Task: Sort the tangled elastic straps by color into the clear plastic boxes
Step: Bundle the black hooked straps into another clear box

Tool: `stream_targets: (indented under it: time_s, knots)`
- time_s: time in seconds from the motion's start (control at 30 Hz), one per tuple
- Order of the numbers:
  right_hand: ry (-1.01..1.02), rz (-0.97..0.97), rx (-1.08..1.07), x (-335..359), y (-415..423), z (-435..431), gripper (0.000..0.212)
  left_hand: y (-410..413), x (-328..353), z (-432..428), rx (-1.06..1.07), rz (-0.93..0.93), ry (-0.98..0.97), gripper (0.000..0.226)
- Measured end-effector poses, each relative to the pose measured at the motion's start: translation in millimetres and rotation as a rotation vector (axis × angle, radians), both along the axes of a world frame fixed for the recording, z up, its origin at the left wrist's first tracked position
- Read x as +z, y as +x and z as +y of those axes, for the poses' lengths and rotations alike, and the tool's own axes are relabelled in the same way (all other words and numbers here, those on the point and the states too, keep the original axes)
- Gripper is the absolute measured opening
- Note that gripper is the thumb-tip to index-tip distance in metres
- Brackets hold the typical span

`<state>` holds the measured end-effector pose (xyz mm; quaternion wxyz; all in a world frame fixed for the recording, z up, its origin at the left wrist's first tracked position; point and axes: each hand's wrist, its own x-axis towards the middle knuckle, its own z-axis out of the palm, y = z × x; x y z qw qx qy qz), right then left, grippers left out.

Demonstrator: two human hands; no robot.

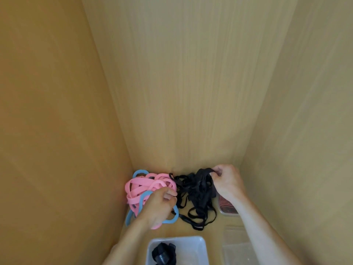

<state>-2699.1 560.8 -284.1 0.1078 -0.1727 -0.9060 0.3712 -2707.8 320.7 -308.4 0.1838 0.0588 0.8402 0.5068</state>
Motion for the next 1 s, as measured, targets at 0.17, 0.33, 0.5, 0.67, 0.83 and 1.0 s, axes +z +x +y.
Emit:
stream_targets:
  time_s: [0.17, 0.33, 0.5, 0.67, 0.83, 1.0]
  knots:
    - [-0.062, -0.016, -0.036, -11.1, 7.2, 0.0, 0.021, -33.6, -16.8, 20.3, -0.125, 0.186, -0.246, 0.025]
    - [-0.148, -0.047, -0.08, -24.0, 22.1, 2.9, 0.015, -59.5, -26.2, 35.0, -0.339, 0.324, -0.454, 0.054]
    - [-0.281, -0.069, -0.081, -47.5, 41.2, 9.7, 0.014, -75.8, -40.1, 39.5, -0.477, 0.351, -0.689, 0.051]
    - [-0.353, -0.095, -0.045, -62.8, 58.5, 19.3, 0.02, -82.3, -36.0, 43.6, -0.492, 0.445, -0.72, 0.028]
    - [-0.332, -0.091, -0.042, -43.8, 51.1, 19.5, 0.031, -93.3, 7.2, 46.3, -0.418, 0.544, -0.702, 0.017]
    - [-0.266, -0.01, -0.004, -2.7, 29.1, 14.8, 0.031, -91.9, 68.1, 52.9, -0.377, 0.819, -0.605, 0.02]
